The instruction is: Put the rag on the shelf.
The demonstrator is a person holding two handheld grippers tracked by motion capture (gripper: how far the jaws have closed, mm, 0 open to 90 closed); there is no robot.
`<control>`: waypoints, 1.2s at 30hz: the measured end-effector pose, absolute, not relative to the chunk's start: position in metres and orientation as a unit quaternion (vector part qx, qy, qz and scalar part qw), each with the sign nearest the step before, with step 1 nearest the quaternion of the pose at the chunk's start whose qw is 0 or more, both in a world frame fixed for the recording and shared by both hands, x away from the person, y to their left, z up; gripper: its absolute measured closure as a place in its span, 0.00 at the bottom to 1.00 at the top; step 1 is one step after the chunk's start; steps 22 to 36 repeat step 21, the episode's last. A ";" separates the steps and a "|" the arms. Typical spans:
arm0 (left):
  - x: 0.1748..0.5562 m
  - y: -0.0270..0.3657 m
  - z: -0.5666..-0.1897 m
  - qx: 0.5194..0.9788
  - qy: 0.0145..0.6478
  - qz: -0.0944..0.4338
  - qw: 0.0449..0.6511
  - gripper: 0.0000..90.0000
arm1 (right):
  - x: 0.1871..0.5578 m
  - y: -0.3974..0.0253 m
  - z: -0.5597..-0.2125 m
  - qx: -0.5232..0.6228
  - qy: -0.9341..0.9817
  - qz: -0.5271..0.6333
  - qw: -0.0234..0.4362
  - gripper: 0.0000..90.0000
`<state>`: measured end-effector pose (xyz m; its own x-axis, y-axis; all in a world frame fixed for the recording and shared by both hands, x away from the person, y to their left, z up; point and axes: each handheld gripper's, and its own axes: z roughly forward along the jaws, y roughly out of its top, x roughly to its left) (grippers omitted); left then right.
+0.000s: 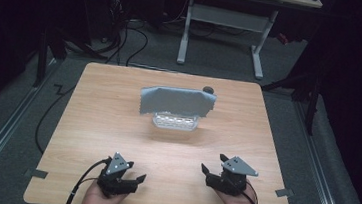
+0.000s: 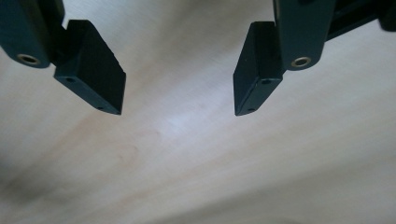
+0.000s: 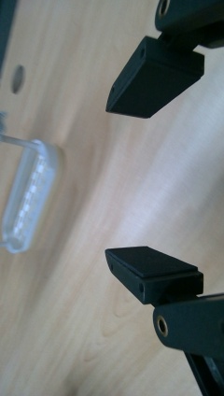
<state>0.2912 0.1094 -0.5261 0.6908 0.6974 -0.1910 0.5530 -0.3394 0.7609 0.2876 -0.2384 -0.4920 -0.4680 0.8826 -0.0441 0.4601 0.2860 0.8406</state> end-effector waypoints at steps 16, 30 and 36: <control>0.297 0.108 -0.532 0.810 0.401 0.080 0.420 0.39 | 0.279 -0.239 -0.528 0.438 0.773 0.393 0.235 0.26; 0.298 0.115 -0.529 0.821 0.386 0.091 0.410 0.38 | 0.276 -0.242 -0.526 0.438 0.770 0.396 0.239 0.26; 0.298 0.115 -0.529 0.821 0.386 0.091 0.410 0.38 | 0.276 -0.242 -0.526 0.438 0.770 0.396 0.239 0.26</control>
